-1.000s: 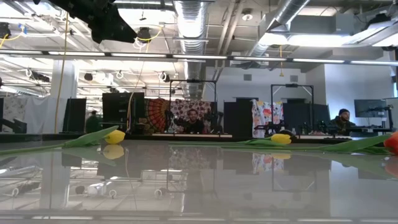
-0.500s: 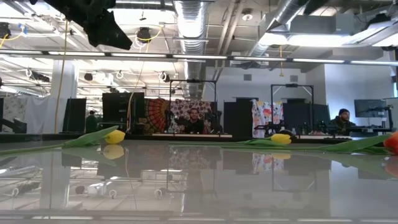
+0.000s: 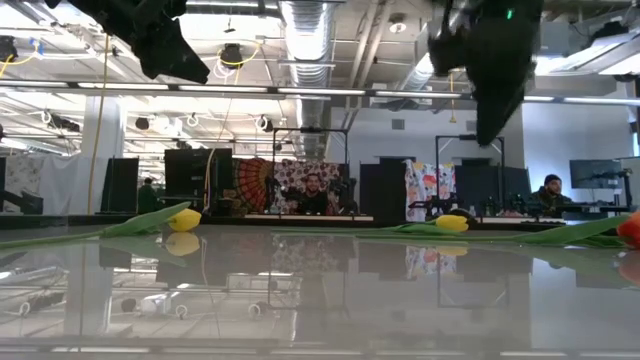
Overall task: Sort flowers into vase by color
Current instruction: Put the orange flower into the transparent flower vase
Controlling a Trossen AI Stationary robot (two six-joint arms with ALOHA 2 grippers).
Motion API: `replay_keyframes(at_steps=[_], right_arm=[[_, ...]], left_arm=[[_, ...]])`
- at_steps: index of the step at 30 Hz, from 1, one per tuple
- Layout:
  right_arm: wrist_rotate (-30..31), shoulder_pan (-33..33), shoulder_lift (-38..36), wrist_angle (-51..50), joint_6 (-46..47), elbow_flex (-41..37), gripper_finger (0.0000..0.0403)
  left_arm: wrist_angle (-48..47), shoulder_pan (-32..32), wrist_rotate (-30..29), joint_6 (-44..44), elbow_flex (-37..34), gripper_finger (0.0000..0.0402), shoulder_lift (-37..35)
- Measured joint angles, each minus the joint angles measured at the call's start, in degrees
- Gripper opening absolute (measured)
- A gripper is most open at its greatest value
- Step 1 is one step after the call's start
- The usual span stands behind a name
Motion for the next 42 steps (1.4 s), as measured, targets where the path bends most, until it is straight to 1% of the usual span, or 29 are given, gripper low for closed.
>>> replay_keyframes(at_steps=[4,6,9,12,23,29,32,37,38,42], right_arm=[[-4.8,-4.8,0.6,7.0,-3.1,-5.7,0.0164],[-5.5,-6.8,0.9,10.4,-4.0,-8.0,0.0164],[-6.2,-8.7,2.4,11.1,-7.3,-9.6,0.0164],[-6.2,-9.0,4.4,11.3,-11.1,-10.9,0.0164],[-6.4,-8.5,14.1,12.9,-15.7,-11.6,0.0164],[-8.7,-7.8,17.2,12.9,-17.3,-11.3,0.0159],[-8.7,-7.3,17.6,12.9,-17.7,-11.3,0.0128],[-9.4,-6.5,16.8,12.7,-17.7,-11.4,0.0026],[-9.3,-6.3,16.2,12.7,-17.6,-11.4,0.0017],[-7.1,-3.3,12.1,12.1,-16.0,-11.9,0.0018]], left_arm=[[0.0,0.0,0.2,-0.7,0.0,0.0146,0.0],[0.0,0.0,0.7,-1.2,0.0,0.0146,0.0],[0.0,0.0,1.4,-2.0,0.0,0.0146,0.0],[-0.1,0.0,1.5,-2.8,0.0,0.0146,0.1],[-1.0,0.0,1.0,-4.6,0.0,0.0146,0.0],[-1.2,0.0,0.9,-5.1,0.0,0.0146,0.0],[-1.2,0.0,0.6,-4.9,0.0,0.0146,0.0],[-1.2,0.0,-0.5,-4.8,0.0,0.0146,0.0],[-1.2,0.0,-0.5,-4.7,0.0,0.0146,0.0],[-1.2,0.0,-0.5,-4.6,0.0,0.0146,0.0]])
